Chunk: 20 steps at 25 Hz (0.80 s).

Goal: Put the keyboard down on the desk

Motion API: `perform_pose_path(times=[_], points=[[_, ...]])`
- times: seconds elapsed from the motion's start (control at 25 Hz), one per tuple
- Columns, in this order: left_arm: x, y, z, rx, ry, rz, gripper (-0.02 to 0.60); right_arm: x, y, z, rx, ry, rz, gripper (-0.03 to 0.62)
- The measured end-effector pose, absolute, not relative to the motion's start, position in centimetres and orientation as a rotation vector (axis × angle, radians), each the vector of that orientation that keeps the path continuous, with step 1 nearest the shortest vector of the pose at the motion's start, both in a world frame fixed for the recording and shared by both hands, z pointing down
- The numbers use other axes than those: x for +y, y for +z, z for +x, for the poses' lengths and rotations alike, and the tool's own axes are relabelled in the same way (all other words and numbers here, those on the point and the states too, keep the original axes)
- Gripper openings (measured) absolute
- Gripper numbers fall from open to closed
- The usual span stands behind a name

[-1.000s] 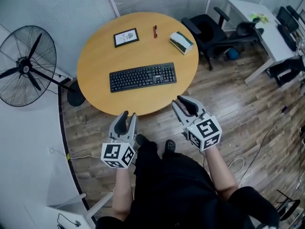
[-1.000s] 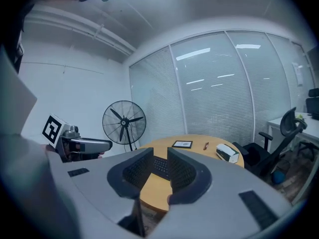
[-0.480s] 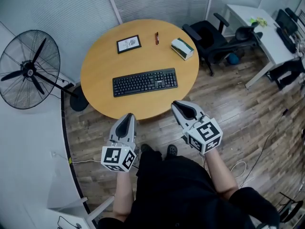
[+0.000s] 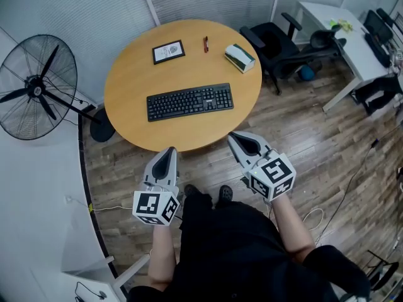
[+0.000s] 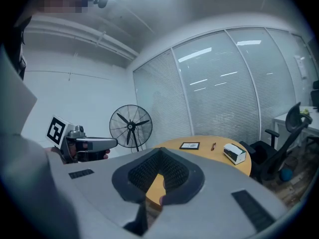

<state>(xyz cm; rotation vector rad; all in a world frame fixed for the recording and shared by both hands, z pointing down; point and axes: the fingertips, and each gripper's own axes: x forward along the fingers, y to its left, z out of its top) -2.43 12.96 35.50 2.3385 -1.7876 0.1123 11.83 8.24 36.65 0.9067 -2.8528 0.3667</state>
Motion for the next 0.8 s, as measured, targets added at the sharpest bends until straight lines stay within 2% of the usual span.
perform_pose_path(times=[0.8], points=[[13.0, 36.2, -1.2, -1.759, 0.166, 2.340, -0.002, 8.5, 37.2, 12.7, -2.839, 0.346, 0.898, 0.009]])
